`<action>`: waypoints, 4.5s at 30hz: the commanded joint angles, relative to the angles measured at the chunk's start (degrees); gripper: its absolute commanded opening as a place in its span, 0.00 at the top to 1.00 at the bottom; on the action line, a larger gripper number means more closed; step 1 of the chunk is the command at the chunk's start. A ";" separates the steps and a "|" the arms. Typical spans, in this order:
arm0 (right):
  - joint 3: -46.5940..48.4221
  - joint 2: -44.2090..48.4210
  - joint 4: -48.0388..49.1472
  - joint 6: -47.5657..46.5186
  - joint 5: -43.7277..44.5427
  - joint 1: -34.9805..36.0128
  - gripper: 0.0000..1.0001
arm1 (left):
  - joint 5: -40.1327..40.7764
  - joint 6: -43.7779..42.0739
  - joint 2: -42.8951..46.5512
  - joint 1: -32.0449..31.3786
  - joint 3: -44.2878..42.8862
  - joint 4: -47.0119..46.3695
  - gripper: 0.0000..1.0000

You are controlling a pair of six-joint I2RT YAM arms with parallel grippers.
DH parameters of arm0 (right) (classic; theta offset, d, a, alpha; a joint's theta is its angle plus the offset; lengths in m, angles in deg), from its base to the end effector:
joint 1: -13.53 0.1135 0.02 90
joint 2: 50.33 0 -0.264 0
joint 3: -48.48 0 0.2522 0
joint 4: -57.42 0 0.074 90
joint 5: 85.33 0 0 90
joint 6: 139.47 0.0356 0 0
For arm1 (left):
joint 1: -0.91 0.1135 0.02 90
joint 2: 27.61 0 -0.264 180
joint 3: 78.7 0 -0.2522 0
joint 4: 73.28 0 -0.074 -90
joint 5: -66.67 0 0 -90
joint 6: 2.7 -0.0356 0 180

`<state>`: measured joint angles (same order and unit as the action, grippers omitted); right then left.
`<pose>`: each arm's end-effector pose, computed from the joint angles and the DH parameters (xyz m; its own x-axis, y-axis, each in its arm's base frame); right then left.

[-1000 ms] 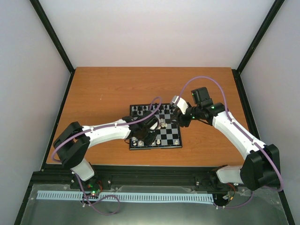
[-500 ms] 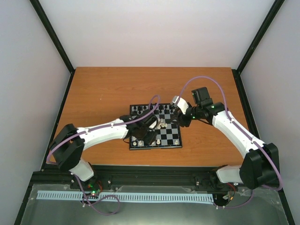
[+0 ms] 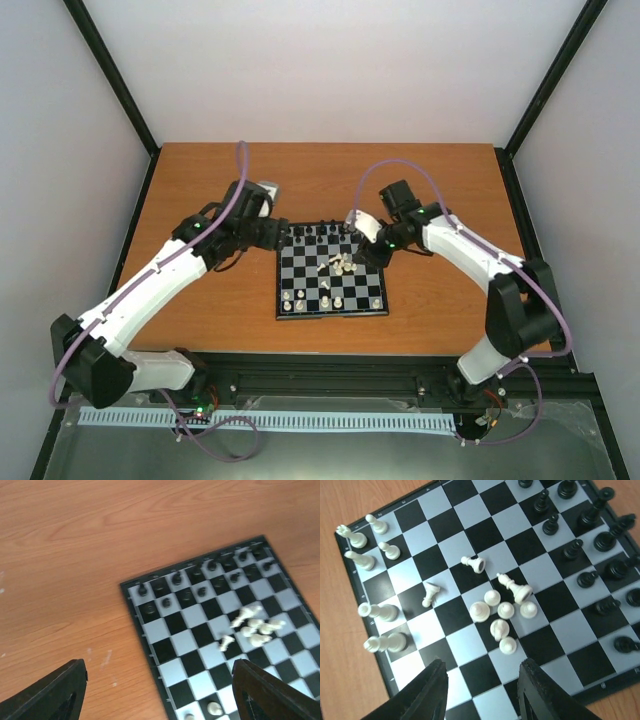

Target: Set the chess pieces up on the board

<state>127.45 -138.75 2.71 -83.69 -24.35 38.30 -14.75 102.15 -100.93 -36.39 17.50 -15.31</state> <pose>0.2718 0.1444 0.2414 -0.3617 -0.7085 -0.6059 -0.9213 0.3712 0.1159 0.2148 -0.1570 0.3318 -0.6998 0.2145 -0.6813 0.3514 0.9338 -0.0669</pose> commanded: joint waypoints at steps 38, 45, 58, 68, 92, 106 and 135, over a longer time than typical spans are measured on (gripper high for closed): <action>11.78 -18.74 -4.05 0.31 10.33 11.35 0.88 | 5.07 -2.46 3.91 5.93 7.73 -3.16 0.17; 8.76 -12.38 -5.29 0.60 8.14 11.40 0.95 | 5.04 -2.47 3.75 5.92 7.73 -3.04 0.17; -3.71 -0.66 -5.15 -0.51 7.75 11.41 0.94 | 4.37 -2.56 3.49 5.92 7.73 -2.89 0.17; -8.82 1.17 -2.54 -0.49 7.28 12.22 0.94 | 4.19 -2.55 3.05 5.92 7.73 -2.77 0.17; -8.41 -3.36 -0.28 -0.03 9.42 14.77 0.93 | 2.99 -2.81 2.39 5.97 7.55 -2.49 0.17; -8.64 -3.94 -0.10 0.03 9.05 15.20 0.93 | 2.63 -2.90 1.98 5.92 7.55 -2.44 0.17; -1.48 4.19 -3.54 0.27 7.56 9.35 0.66 | -10.60 -5.13 -3.86 5.92 7.29 -2.89 0.28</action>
<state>123.32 -133.85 -0.81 -83.10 -16.96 47.94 -20.33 98.72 -104.21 -30.69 26.26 -17.68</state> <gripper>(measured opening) 0.338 0.738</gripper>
